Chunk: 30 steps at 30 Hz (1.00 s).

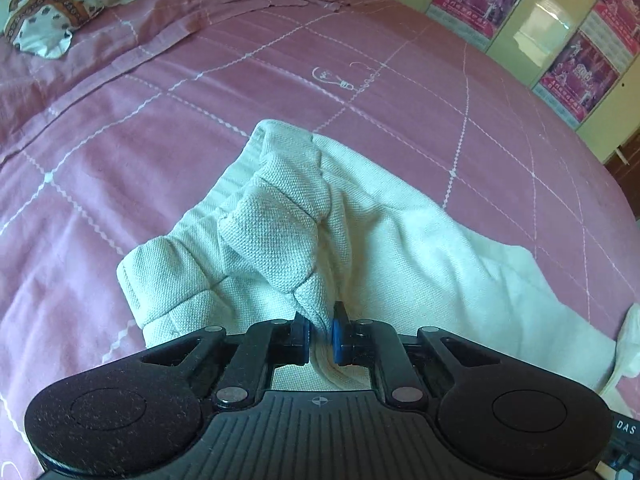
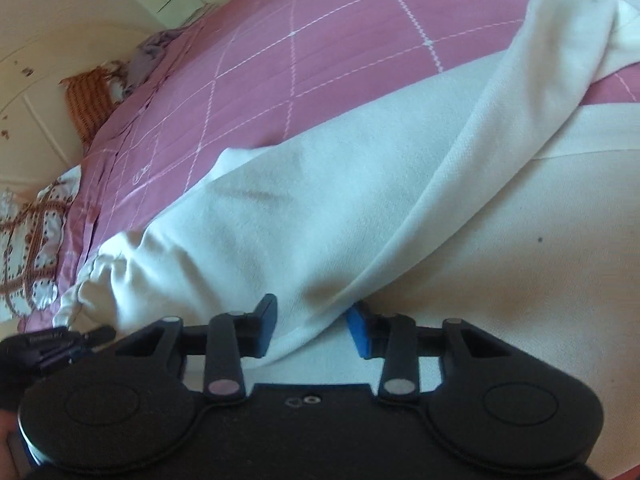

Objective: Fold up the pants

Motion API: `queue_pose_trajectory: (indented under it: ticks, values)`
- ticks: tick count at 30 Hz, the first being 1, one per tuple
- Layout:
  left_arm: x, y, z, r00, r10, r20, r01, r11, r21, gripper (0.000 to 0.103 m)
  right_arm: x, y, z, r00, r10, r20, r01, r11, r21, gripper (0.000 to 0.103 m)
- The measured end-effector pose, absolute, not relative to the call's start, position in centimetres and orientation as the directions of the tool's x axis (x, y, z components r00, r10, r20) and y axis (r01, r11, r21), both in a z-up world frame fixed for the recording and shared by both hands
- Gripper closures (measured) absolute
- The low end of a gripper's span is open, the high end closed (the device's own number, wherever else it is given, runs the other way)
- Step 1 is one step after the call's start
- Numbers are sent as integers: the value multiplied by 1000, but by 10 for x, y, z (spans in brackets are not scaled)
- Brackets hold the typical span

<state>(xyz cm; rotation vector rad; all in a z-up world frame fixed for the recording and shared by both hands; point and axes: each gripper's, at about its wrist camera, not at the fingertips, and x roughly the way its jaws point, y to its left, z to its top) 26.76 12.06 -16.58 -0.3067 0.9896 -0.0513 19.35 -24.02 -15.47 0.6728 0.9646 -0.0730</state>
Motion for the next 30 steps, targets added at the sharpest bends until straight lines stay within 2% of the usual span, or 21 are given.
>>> queue_pose_trajectory:
  ticks: [1,3,9,13,15,17,21,24,26,28,30]
  values:
    - [267,122,-162,564,-189,-804,-83,956,-282,94,196,-241,-156,586,209,-783,373,789,489,90]
    - [264,129,-149,589,-207,-781,-52,955,-292,94,197,-242,-157,591,204,-780,385,779,495,96]
    - [243,163,-114,639,-236,-732,20,957,-290,94,160,-218,-101,669,260,-696,184,850,494,98]
    - [235,171,-149,570,-210,-794,2,967,-255,94,129,-198,-101,632,298,-715,108,880,462,98]
    - [231,167,-173,551,-178,-816,-4,976,-216,94,130,-189,-123,589,262,-764,114,910,400,98]
    - [225,165,-179,574,-166,-802,-21,976,-216,94,136,-188,-140,559,255,-789,157,902,402,96]
    - [216,164,-164,638,-140,-757,-48,974,-220,94,135,-184,-128,587,281,-759,142,887,439,86]
    - [225,162,-176,570,-133,-811,-42,981,-191,93,138,-181,-125,584,265,-767,119,907,404,84]
    - [221,165,-170,577,-133,-806,-54,978,-200,92,141,-184,-136,535,282,-797,147,897,417,84]
    - [213,164,-157,580,-96,-809,-68,984,-165,86,135,-190,-128,561,291,-775,146,886,439,81]
    - [200,160,-142,612,-68,-788,-47,991,-123,85,126,-201,-117,579,286,-763,140,888,438,78]
